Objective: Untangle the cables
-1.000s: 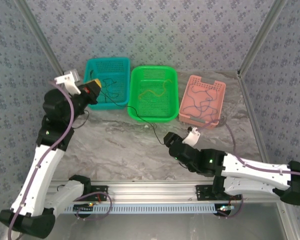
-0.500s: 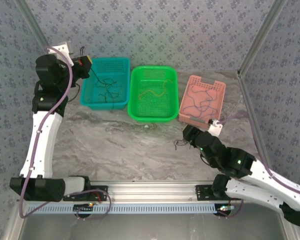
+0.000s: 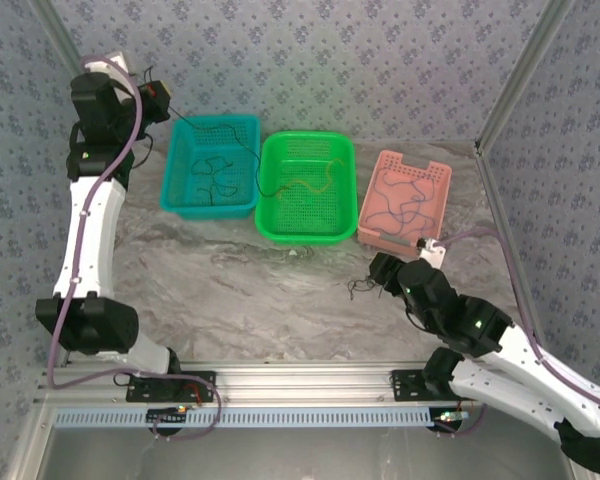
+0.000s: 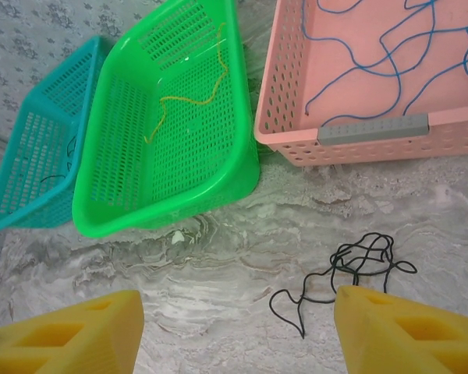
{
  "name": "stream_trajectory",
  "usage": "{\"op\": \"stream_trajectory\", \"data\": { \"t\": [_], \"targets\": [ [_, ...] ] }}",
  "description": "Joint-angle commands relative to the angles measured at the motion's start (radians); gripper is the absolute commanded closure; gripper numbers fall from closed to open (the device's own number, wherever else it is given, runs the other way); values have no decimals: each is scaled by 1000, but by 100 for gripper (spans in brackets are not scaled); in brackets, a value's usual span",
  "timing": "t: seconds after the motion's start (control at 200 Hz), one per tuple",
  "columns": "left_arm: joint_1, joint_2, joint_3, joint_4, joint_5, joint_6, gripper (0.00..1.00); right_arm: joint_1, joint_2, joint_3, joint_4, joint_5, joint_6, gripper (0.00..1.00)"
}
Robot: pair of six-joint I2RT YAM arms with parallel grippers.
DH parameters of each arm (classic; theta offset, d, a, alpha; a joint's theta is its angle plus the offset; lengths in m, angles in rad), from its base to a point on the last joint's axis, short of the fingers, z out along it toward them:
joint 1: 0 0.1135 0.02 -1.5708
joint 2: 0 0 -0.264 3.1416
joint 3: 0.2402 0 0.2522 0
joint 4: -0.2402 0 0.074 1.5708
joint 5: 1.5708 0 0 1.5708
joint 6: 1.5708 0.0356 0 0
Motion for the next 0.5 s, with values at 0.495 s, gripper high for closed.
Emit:
{"op": "stream_trajectory", "data": {
  "t": [0.495],
  "targets": [
    [4,449,444,-88,-398,-388,100,-106,53,-63,79,-133,-63,34]
  ]
}}
